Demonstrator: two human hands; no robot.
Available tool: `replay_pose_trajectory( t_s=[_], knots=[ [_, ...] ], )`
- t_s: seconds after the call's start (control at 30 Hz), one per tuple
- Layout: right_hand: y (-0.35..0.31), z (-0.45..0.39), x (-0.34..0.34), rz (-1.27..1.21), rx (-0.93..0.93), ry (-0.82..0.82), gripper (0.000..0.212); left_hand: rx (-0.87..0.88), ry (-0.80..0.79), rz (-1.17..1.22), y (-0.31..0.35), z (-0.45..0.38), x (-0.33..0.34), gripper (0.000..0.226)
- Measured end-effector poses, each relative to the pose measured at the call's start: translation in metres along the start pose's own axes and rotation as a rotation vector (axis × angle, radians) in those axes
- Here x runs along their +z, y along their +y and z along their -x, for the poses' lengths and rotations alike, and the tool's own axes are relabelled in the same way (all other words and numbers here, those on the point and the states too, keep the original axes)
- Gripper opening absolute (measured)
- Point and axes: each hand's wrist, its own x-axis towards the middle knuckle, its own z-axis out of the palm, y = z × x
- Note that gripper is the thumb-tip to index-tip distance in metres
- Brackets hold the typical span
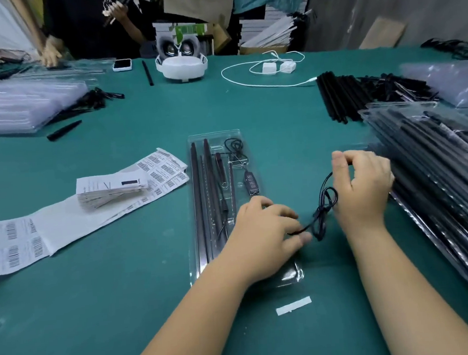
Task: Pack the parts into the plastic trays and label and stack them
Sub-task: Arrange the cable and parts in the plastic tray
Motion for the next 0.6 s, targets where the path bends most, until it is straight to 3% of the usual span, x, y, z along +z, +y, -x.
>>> replay_pose_trajectory(
  t_s=[0.1, 0.17, 0.3, 0.4, 0.53, 0.6],
  knots=[
    [-0.006, -0.003, -0.002, -0.212, -0.122, -0.027, 0.046, -0.144, 0.081, 0.489, -0.010, 0.001, -0.007, 0.025],
    [-0.013, -0.002, 0.001, -0.318, -0.244, -0.149, 0.045, -0.276, 0.139, 0.789, -0.013, 0.001, -0.012, 0.016],
    [-0.026, 0.012, 0.014, -0.305, -0.343, -0.443, 0.044, -0.202, 0.125, 1.019, -0.018, -0.002, -0.014, 0.017],
    [-0.028, 0.016, 0.017, -0.246, -0.316, -0.425, 0.042, -0.183, 0.103, 1.121, -0.023, -0.005, -0.021, 0.021],
    [-0.028, 0.016, 0.014, -0.300, -0.264, -0.442, 0.039, -0.203, 0.064, 1.311, -0.033, -0.008, -0.020, 0.062],
    [-0.027, 0.020, 0.011, -0.361, -0.196, -0.534, 0.029, -0.219, 0.100, 1.311, -0.036, -0.006, -0.016, 0.057]
  ],
)
